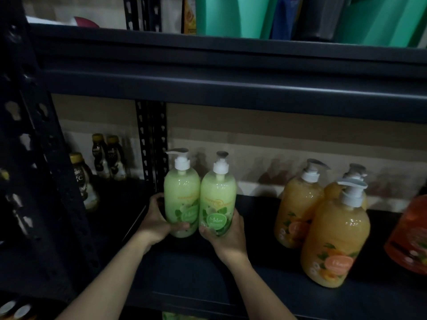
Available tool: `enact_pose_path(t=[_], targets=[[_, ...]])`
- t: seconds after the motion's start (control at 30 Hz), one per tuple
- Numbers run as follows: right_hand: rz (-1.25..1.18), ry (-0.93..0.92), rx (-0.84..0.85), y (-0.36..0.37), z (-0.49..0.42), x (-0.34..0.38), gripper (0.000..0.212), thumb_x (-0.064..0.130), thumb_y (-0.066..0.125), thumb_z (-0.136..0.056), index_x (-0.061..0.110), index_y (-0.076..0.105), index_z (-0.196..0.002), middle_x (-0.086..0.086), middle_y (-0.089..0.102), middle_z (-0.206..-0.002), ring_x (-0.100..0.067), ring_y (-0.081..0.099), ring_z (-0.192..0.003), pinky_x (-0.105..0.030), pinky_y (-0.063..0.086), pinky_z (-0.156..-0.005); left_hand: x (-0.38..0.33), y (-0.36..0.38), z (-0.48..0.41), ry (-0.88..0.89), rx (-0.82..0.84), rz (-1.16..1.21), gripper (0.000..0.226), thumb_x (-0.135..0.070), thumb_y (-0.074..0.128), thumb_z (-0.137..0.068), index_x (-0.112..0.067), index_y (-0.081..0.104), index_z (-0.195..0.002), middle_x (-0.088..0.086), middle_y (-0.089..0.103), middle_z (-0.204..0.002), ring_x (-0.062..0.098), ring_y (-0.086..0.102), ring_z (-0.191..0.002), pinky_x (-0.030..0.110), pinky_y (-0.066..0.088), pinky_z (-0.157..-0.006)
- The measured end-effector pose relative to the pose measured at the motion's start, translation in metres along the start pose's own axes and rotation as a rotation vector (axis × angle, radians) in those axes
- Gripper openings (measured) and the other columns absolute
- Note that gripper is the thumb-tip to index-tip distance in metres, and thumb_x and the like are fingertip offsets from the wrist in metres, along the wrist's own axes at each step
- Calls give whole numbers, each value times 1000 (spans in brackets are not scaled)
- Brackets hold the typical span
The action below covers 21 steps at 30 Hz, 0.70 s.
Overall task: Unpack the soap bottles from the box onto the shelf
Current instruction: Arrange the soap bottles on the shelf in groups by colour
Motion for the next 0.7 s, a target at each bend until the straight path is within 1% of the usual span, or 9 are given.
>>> enact_pose_path(t=[0.07, 0.17, 0.3, 0.37, 0.43, 0.53, 0.57, 0.63, 0.7], targets=[[-2, 2, 7, 0, -1, -1, 85, 50, 93, -50, 29, 55, -123, 3, 62, -116, -8, 67, -101, -32, 61, -78, 1, -8, -9, -47, 108, 24, 99, -13, 97, -51, -23, 36, -128, -5, 57, -120, 16, 53, -116, 26, 49, -87], [-5, 4, 14, 1, -2, -3, 87, 54, 93, -51, 27, 55, -125, 2, 63, -116, -9, 68, -101, -32, 61, -78, 3, -10, -15, -112, 242, 110, 111, -25, 95, -29, -20, 41, -127, 7, 61, -130, 22, 55, -122, 40, 47, -102], [-1, 0, 20, 2, -3, -3, 88, 56, 92, -52, 25, 55, -126, 0, 63, -118, -11, 68, -101, -31, 61, -77, 8, -1, -9, -109, 314, 77, 107, -21, 90, -45, -27, 35, -137, -4, 61, -124, 14, 55, -120, 29, 45, -99], [-9, -5, 20, 2, -2, -3, 90, 55, 92, -53, 24, 54, -128, -1, 63, -119, -12, 68, -103, -33, 61, -78, 10, 6, -6, -74, 243, 72, 109, -38, 94, -44, -31, 37, -138, -7, 59, -124, 8, 56, -114, 27, 46, -97], [-22, 3, 26, 2, -3, -4, 90, 55, 92, -53, 24, 53, -129, -1, 62, -120, -13, 67, -104, -34, 61, -80, 8, 15, -2, -27, 81, 45, 123, -61, 93, -32, -28, 42, -138, -3, 57, -127, 12, 58, -112, 29, 50, -96], [-9, 6, 29, 3, -2, -5, 91, 56, 92, -52, 24, 54, -128, -1, 63, -118, -13, 68, -103, -34, 61, -78, 2, 30, 7, 33, -124, 125, 110, -41, 95, -44, -14, 40, -135, 0, 58, -117, 11, 59, -99, 11, 47, -73], [-8, 3, 25, 2, -3, -5, 91, 57, 92, -52, 24, 54, -128, 0, 63, -118, -12, 68, -102, -34, 61, -78, 1, 35, 9, 50, -164, 145, 108, -42, 91, -45, -14, 38, -134, -1, 58, -113, 11, 59, -97, 8, 44, -69], [-7, -4, 24, 2, -3, -5, 92, 57, 92, -51, 25, 54, -128, 1, 63, -118, -11, 68, -102, -34, 61, -78, 3, 39, 12, 84, -222, 153, 111, -56, 79, -39, -15, 37, -133, -4, 57, -111, 10, 59, -95, 5, 42, -69], [-10, -12, 16, 1, -2, -3, 91, 54, 93, -50, 27, 54, -128, 2, 63, -119, -11, 67, -104, -35, 61, -79, 6, 38, 14, 116, -255, 117, 109, -61, 75, -43, -14, 39, -135, -3, 59, -115, 12, 60, -100, 13, 46, -76]])
Point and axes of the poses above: each hand's wrist, its own z-axis away from the middle knuckle, its own y-axis out of the palm, x = y × z, the point moved 4 cm from there along -z, towards the middle knuckle
